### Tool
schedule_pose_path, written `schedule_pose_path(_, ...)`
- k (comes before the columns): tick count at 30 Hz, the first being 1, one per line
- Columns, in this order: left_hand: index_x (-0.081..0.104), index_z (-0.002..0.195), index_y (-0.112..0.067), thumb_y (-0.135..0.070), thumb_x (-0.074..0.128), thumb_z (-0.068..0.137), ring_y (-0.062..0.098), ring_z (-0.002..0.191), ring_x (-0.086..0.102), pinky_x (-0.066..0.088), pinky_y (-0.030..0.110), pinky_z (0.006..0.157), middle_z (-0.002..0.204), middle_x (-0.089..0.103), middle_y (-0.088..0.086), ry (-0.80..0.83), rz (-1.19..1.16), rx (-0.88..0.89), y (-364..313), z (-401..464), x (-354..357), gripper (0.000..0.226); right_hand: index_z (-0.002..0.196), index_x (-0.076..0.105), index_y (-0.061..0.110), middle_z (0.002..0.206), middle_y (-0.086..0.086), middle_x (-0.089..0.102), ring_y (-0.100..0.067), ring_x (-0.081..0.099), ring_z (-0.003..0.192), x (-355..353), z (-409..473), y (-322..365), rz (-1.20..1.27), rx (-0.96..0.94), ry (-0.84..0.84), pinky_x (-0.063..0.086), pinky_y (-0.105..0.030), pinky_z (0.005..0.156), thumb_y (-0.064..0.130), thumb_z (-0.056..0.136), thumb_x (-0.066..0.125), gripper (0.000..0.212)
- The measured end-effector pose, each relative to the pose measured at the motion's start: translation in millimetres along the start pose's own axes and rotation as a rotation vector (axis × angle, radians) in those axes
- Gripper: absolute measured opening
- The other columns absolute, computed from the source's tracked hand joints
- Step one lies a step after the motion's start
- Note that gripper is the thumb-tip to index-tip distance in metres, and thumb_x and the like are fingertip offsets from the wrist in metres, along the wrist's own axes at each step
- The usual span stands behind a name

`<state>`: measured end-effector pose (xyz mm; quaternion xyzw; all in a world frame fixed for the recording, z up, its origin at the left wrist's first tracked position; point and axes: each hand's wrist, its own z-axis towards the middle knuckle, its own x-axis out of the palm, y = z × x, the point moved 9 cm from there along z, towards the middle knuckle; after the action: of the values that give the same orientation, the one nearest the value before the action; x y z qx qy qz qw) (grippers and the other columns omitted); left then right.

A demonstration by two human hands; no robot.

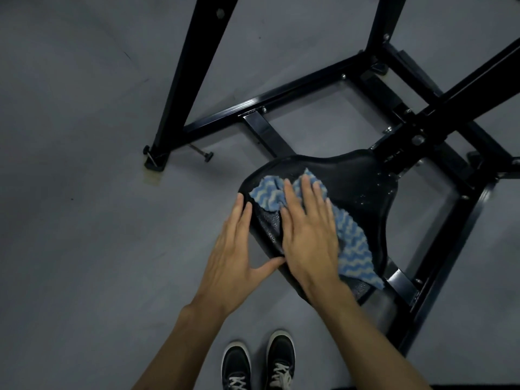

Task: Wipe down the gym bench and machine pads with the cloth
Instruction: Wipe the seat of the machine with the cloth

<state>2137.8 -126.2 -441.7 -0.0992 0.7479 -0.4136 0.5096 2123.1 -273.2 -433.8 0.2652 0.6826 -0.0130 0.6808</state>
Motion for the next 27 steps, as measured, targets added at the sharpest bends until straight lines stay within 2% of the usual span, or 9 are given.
schedule_pose_path(3,0.003,0.163,-0.023,-0.066,0.062,0.083,0.002,0.156,0.004,0.036,0.044,0.121,0.17,-0.01,-0.015,0.006,-0.043,-0.009,1,1,-2,0.108,0.16,0.011,0.036,0.168,-0.012,0.01,-0.028,0.004,0.156,7,-29,23,-0.011,-0.101,0.053,0.019,-0.052,0.124,0.035,0.108,0.029,0.055)
schedule_pose_path(6,0.005,0.163,-0.021,-0.06,0.062,0.082,0.003,0.157,0.006,0.039,0.046,0.119,0.171,-0.008,-0.014,0.002,-0.064,0.006,3,2,-2,0.106,0.158,0.022,0.037,0.168,-0.011,0.011,-0.029,0.007,0.155,14,-14,37,-0.031,-0.227,0.087,0.018,-0.051,0.124,0.042,0.108,0.024,0.051)
schedule_pose_path(9,0.008,0.163,-0.021,-0.065,0.064,0.082,0.005,0.157,0.007,0.037,0.045,0.12,0.171,-0.008,-0.014,0.001,-0.028,-0.007,4,2,-1,0.108,0.159,0.023,0.031,0.169,-0.005,0.01,-0.022,0.004,0.156,14,20,39,-0.029,-0.254,0.115,0.009,-0.043,0.126,0.043,0.107,0.018,0.054)
schedule_pose_path(13,0.011,0.162,-0.019,-0.068,0.06,0.08,0.009,0.156,0.013,0.038,0.043,0.12,0.171,-0.005,-0.011,-0.005,0.012,0.0,0,2,-6,0.108,0.16,0.021,0.026,0.169,-0.004,0.008,-0.018,0.002,0.156,7,15,22,-0.017,-0.143,0.074,0.006,-0.04,0.127,0.04,0.107,0.016,0.055)
schedule_pose_path(16,0.009,0.162,-0.02,-0.065,0.06,0.081,0.004,0.154,0.01,0.035,0.043,0.121,0.171,-0.009,-0.012,0.015,0.067,-0.001,6,2,-9,0.106,0.159,0.026,0.021,0.168,-0.007,0.012,-0.021,0.006,0.156,6,-11,20,-0.011,-0.063,0.03,0.009,-0.041,0.126,0.035,0.107,0.022,0.053)
schedule_pose_path(19,0.004,0.163,-0.021,-0.064,0.061,0.084,-0.001,0.152,0.002,0.025,0.042,0.126,0.171,-0.006,-0.008,0.033,0.138,0.01,17,-2,-10,0.106,0.156,0.034,0.019,0.167,-0.009,0.018,-0.025,0.011,0.155,12,-4,38,-0.029,-0.254,0.069,0.013,-0.042,0.126,0.03,0.106,0.028,0.051)
schedule_pose_path(22,0.001,0.163,-0.024,-0.064,0.064,0.085,0.002,0.154,0.001,0.015,0.034,0.126,0.171,-0.005,-0.008,0.054,0.171,-0.028,24,-5,-10,0.108,0.155,0.035,0.023,0.166,-0.006,0.023,-0.023,0.013,0.155,15,29,48,-0.047,-0.407,0.137,0.011,-0.043,0.126,0.035,0.107,0.025,0.051)
schedule_pose_path(24,0.004,0.163,-0.024,-0.066,0.062,0.085,0.006,0.155,0.005,0.013,0.031,0.125,0.171,-0.002,-0.008,0.046,0.184,-0.031,21,-6,-11,0.106,0.157,0.029,0.029,0.166,-0.003,0.022,-0.02,0.01,0.155,13,51,40,-0.06,-0.336,0.156,0.009,-0.046,0.126,0.041,0.107,0.019,0.053)
schedule_pose_path(27,0.01,0.163,-0.022,-0.066,0.057,0.087,0.009,0.156,0.01,0.016,0.033,0.126,0.171,0.006,-0.005,0.039,0.189,-0.012,16,-3,-12,0.1,0.159,0.022,0.029,0.168,-0.004,0.013,-0.02,0.004,0.156,9,44,27,-0.021,-0.079,0.086,0.006,-0.044,0.126,0.041,0.107,0.015,0.054)
